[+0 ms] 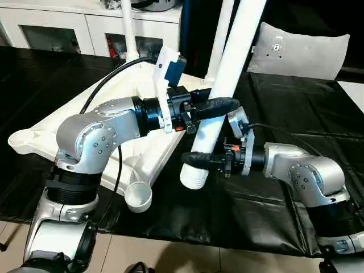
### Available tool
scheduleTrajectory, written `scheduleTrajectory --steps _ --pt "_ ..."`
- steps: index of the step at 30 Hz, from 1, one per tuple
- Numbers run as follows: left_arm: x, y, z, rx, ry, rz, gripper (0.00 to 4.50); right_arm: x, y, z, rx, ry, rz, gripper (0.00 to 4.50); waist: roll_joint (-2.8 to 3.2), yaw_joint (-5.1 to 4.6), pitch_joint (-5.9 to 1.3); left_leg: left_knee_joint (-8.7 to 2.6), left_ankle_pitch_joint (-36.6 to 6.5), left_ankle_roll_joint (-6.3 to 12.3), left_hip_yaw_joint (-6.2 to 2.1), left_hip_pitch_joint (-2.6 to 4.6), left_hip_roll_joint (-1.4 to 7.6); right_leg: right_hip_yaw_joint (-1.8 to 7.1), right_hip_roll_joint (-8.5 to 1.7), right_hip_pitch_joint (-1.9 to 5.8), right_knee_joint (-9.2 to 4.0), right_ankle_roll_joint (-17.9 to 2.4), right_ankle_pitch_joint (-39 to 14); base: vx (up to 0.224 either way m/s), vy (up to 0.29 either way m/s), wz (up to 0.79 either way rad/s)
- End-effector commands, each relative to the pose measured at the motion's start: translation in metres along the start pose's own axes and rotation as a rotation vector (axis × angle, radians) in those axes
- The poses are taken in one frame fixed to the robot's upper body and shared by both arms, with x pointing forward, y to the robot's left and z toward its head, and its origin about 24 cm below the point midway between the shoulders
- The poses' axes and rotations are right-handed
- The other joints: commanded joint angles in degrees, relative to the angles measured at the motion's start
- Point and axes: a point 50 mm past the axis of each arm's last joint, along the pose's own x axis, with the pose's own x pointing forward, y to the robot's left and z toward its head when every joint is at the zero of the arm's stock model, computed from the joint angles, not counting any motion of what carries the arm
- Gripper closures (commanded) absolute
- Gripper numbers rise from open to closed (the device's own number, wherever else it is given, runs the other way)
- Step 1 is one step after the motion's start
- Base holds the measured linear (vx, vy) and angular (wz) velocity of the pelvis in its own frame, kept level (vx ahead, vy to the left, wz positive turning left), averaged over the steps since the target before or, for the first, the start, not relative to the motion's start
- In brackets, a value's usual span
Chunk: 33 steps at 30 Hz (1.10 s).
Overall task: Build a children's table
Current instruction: Pick table leg
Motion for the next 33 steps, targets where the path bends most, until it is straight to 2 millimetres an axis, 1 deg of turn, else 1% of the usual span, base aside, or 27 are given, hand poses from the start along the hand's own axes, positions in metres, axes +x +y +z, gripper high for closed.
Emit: scheduleTrajectory --steps 1,2,4,5,6,7,8,9,10,11,13,15,19,20,22,25,27,28,29,31,32,33 --pt "0.006 -0.010 0.010 0.053 -0.004 -0.057 2.70 -0.003 -0.003 0.000 -0.002 0.007 -0.021 1.67 0.04 0.04 -4.63 -4.10 -2.47 1.12 -1.93 0.63 4.74 4.35 -7.22 3.58 -4.68 -5.64 -16.60 0.000 0.000 0.00" --pt "0.006 -0.010 0.010 0.054 -0.002 -0.060 2.70 -0.003 -0.003 0.000 -0.001 0.006 -0.019 1.79 0.05 0.05 -4.62 -4.10 -2.45 1.08 -1.93 0.62 4.73 4.36 -7.19 3.59 -4.66 -5.72 -16.60 0.000 0.000 0.00" --pt "0.006 -0.010 0.010 0.055 -0.001 -0.065 2.70 -0.003 -0.003 0.000 0.000 0.007 -0.020 1.83 0.21 0.09 -4.62 -4.11 -2.78 1.03 -1.96 0.62 4.76 4.35 -7.26 3.61 -4.71 -5.72 -16.76 0.000 0.000 0.00" --pt "0.006 -0.010 0.010 0.055 -0.001 -0.066 2.70 -0.003 -0.003 0.000 0.000 0.007 -0.020 2.03 0.16 0.05 -4.62 -4.10 -2.79 1.01 -1.95 0.62 4.75 4.35 -7.19 3.59 -4.71 -5.71 -16.77 0.000 0.000 0.00" --pt "0.006 -0.011 0.010 0.056 0.000 -0.068 2.70 -0.003 -0.003 0.000 0.001 0.006 -0.020 2.03 0.12 0.07 -4.63 -4.13 -2.80 0.94 -1.98 0.65 4.79 4.35 -7.23 3.60 -4.72 -5.70 -16.80 0.000 0.000 0.00" --pt "0.006 -0.011 0.010 0.056 0.000 -0.068 2.70 -0.003 -0.003 0.000 0.001 0.006 -0.020 2.20 0.14 0.07 -4.64 -4.12 -2.65 0.97 -1.97 0.63 4.78 4.33 -7.18 3.61 -4.65 -5.80 -16.43 0.000 0.000 0.00" --pt "0.007 -0.011 0.011 0.057 -0.001 -0.070 2.70 -0.003 -0.003 0.000 0.002 0.007 -0.023 2.20 0.13 0.05 -4.63 -4.12 -2.65 0.95 -1.98 0.62 4.78 4.33 -7.15 3.61 -4.62 -5.84 -16.33 0.000 0.000 0.00" --pt "0.007 -0.011 0.011 0.058 -0.001 -0.071 2.70 -0.002 -0.003 -0.001 0.003 0.007 -0.025 2.30 0.05 0.06 -4.62 -4.14 -2.69 0.99 -1.98 0.59 4.79 4.33 -7.23 3.65 -4.64 -5.82 -16.42 0.000 0.000 0.00" --pt "0.007 -0.011 0.011 0.059 -0.002 -0.073 2.70 -0.002 -0.003 -0.002 0.005 0.009 -0.031 2.30 0.07 0.06 -4.60 -4.11 -2.74 0.98 -1.96 0.64 4.78 4.35 -7.22 3.58 -4.66 -5.87 -16.61 0.000 0.000 0.00" --pt "0.007 -0.011 0.012 0.058 -0.006 -0.074 2.70 -0.002 -0.005 -0.003 0.010 0.011 -0.044 2.41 0.09 0.10 -4.64 -4.11 -2.71 0.98 -1.95 0.64 4.77 4.35 -7.27 3.63 -4.67 -5.88 -16.58 0.000 0.000 0.00" --pt "0.008 -0.011 0.014 0.053 -0.030 -0.069 2.70 -0.002 -0.006 -0.004 0.035 0.008 -0.056 2.43 0.14 0.08 -4.64 -4.11 -2.54 0.96 -1.96 0.59 4.78 4.35 -7.24 3.63 -4.63 -5.95 -16.35 0.000 0.000 0.00" --pt "0.008 -0.011 0.015 0.051 -0.036 -0.067 2.70 -0.002 -0.005 -0.004 0.048 0.003 -0.053 2.46 0.06 0.09 -4.66 -4.10 -2.45 1.00 -1.97 0.57 4.76 4.37 -7.23 3.66 -4.59 -5.99 -16.12 0.000 0.000 0.00" --pt "0.009 -0.014 0.016 -0.016 -0.074 -0.092 2.70 0.000 -0.004 -0.006 0.050 0.006 -0.047 2.49 0.05 0.12 -4.59 -4.06 -2.86 0.90 -1.92 0.60 4.75 4.34 -7.30 3.67 -4.71 -6.11 -16.63 0.000 0.000 0.00" --pt "0.010 -0.016 0.016 -0.029 -0.083 -0.114 2.35 0.000 -0.004 -0.006 0.051 0.007 -0.048 2.50 -0.04 0.17 -4.63 -4.04 -2.77 0.93 -1.93 0.55 4.70 4.32 -7.30 3.73 -4.68 -6.02 -16.79 0.000 0.000 0.00" --pt "0.011 -0.020 0.017 -0.053 -0.100 -0.142 2.00 0.001 -0.004 -0.007 0.048 0.006 -0.048 2.52 0.02 0.14 -4.62 -4.07 -2.52 1.06 -1.93 0.54 4.71 4.32 -7.23 3.66 -4.71 -5.75 -16.92 0.000 0.000 0.00" --pt "0.013 -0.027 0.014 -0.052 -0.087 -0.182 2.00 0.003 -0.004 -0.007 0.026 -0.008 -0.059 2.54 0.13 0.19 -4.63 -4.08 -2.84 1.10 -1.99 0.63 4.74 4.29 -7.26 3.57 -4.75 -5.76 -17.12 0.000 0.000 0.00" --pt "0.014 -0.029 0.012 -0.052 -0.081 -0.195 2.00 0.004 -0.004 -0.006 0.012 -0.017 -0.067 2.55 0.06 0.14 -4.60 -4.11 -2.84 1.09 -1.98 0.61 4.72 4.31 -7.24 3.56 -4.77 -5.65 -17.20 0.000 0.000 0.00" --pt "0.014 -0.031 0.011 -0.055 -0.078 -0.208 2.00 0.005 -0.004 -0.006 -0.002 -0.029 -0.072 2.55 0.24 0.15 -4.65 -4.09 -2.79 1.01 -2.00 0.60 4.78 4.31 -7.27 3.56 -4.74 -5.68 -16.95 0.000 0.000 0.00" --pt "0.014 -0.033 0.011 -0.058 -0.079 -0.215 2.00 0.006 -0.004 -0.005 0.004 -0.042 -0.077 2.55 0.21 0.13 -4.64 -4.11 -2.83 1.00 -2.01 0.58 4.81 4.31 -7.30 3.56 -4.75 -5.73 -16.82 0.000 0.000 0.00" --pt "0.016 -0.039 0.009 -0.074 -0.095 -0.247 2.00 0.007 -0.002 -0.002 0.020 -0.078 -0.096 2.55 0.25 0.04 -4.62 -4.18 -2.74 0.90 -2.10 0.61 4.93 4.32 -7.28 3.50 -4.61 -6.16 -16.21 0.000 0.000 0.00" --pt "0.017 -0.041 0.008 -0.078 -0.099 -0.256 2.00 0.008 -0.002 -0.002 0.018 -0.078 -0.098 2.55 0.48 0.04 -4.67 -4.13 -2.98 0.50 -2.05 0.64 4.99 4.31 -7.37 3.54 -4.63 -6.78 -15.86 0.000 0.000 0.00" --pt "0.018 -0.044 0.005 -0.077 -0.092 -0.274 1.68 0.008 -0.002 -0.003 0.023 -0.078 -0.106 2.55 0.52 0.13 -4.69 -4.12 -3.00 0.40 -2.13 0.60 4.97 4.32 -7.38 3.64 -4.49 -7.06 -15.05 0.000 0.000 0.00"
